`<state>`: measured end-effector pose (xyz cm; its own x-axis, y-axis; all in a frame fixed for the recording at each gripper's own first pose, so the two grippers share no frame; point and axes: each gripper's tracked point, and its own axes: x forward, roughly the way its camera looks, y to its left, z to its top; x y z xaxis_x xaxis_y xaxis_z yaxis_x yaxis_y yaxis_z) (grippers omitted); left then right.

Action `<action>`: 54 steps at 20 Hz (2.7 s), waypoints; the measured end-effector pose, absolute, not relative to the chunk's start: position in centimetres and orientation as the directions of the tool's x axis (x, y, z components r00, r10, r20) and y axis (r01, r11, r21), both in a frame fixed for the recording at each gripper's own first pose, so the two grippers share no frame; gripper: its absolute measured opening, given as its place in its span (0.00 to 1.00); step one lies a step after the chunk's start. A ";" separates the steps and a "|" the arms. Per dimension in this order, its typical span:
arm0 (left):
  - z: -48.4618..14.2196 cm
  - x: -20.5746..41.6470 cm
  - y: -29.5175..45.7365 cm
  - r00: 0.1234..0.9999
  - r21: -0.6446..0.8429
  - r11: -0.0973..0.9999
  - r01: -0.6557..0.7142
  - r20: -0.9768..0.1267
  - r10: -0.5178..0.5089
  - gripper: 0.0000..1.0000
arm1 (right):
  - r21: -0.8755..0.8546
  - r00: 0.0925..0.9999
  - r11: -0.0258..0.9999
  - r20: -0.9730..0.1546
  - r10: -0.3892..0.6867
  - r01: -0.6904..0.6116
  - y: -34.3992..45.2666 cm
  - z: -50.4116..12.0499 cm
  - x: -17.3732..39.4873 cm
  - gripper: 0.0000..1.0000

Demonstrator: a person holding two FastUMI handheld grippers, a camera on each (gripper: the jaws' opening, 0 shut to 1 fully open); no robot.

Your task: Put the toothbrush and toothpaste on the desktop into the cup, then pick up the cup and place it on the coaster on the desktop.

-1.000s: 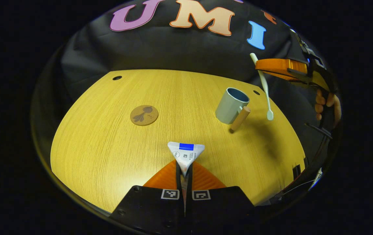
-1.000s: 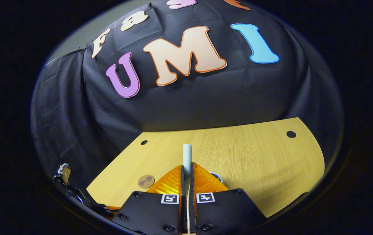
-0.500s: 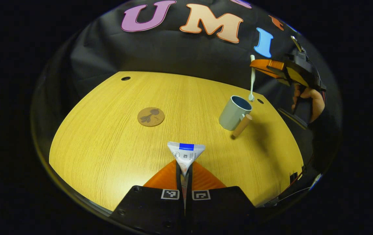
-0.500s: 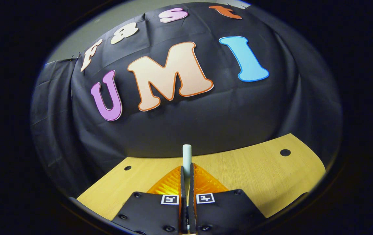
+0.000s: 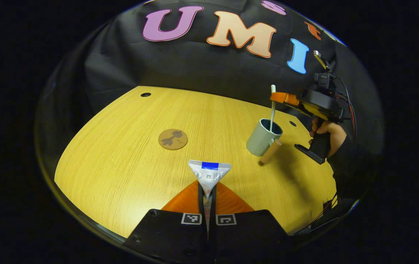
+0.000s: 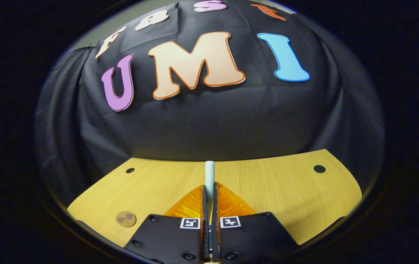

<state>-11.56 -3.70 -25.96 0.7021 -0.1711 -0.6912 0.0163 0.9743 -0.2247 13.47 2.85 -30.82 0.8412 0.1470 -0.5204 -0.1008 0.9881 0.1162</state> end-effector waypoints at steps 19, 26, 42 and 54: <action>-19.9 -4.2 -6.9 0.787 -0.228 0.956 0.183 -0.550 -0.282 0.00 | 0.116 0.702 0.984 -0.689 0.180 -0.139 -1.5 -32.4 -2.0 0.80; -16.6 0.3 -11.5 0.813 -0.241 0.929 0.282 -0.454 -0.365 0.00 | 0.111 0.664 0.987 -0.730 0.160 -0.116 -4.3 -32.2 -7.3 0.80; -14.6 8.8 -20.3 0.844 -0.292 0.887 0.356 -0.306 -0.440 0.00 | 0.086 0.662 0.995 -0.748 0.037 0.041 -12.0 -30.8 -12.9 0.75; -21.7 8.4 -21.0 0.821 -0.259 0.922 0.288 -0.429 -0.377 0.00 | 0.088 0.667 0.994 -0.744 0.027 0.058 -13.6 -30.5 -12.5 0.80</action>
<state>8.38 -21.01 -21.66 0.8208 -0.3770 -0.4291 0.2882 0.9220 -0.2587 -12.51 -13.56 -30.50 0.6672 0.0271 -0.7444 0.0575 0.9945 0.0877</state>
